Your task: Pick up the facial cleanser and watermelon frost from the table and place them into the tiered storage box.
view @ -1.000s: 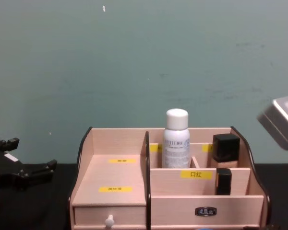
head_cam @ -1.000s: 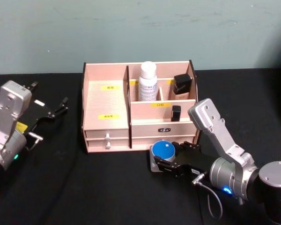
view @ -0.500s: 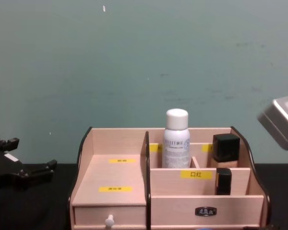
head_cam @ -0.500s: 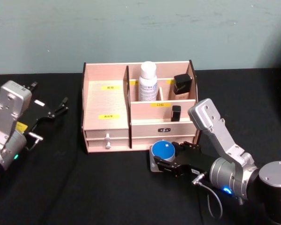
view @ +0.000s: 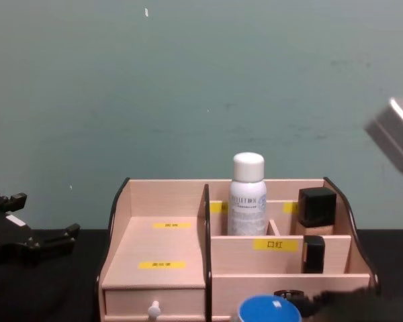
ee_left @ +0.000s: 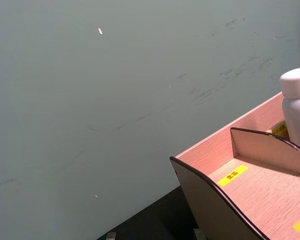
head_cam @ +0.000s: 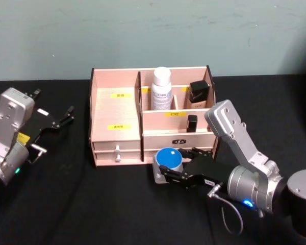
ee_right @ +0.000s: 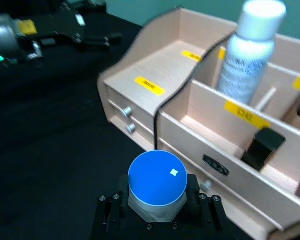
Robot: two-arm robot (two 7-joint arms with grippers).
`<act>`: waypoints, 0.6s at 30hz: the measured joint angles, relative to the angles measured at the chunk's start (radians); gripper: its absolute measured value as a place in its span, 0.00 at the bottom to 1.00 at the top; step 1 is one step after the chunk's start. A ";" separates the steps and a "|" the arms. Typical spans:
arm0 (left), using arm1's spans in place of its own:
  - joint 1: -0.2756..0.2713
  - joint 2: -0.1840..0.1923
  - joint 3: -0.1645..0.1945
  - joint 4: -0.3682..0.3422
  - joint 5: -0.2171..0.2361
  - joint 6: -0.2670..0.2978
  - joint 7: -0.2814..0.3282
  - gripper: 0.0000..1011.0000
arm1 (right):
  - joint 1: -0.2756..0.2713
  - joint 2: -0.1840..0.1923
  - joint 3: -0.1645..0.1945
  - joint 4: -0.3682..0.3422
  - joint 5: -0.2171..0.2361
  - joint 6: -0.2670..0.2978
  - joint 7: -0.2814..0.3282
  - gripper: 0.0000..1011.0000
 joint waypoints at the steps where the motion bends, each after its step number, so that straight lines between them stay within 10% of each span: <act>1: 0.000 0.000 0.000 0.000 0.000 0.000 0.000 0.99 | 0.005 0.003 -0.003 -0.009 0.006 0.004 0.005 0.69; 18: 0.000 0.000 0.000 0.000 0.000 0.000 0.000 0.99 | 0.164 -0.036 -0.081 -0.042 0.038 0.036 0.028 0.69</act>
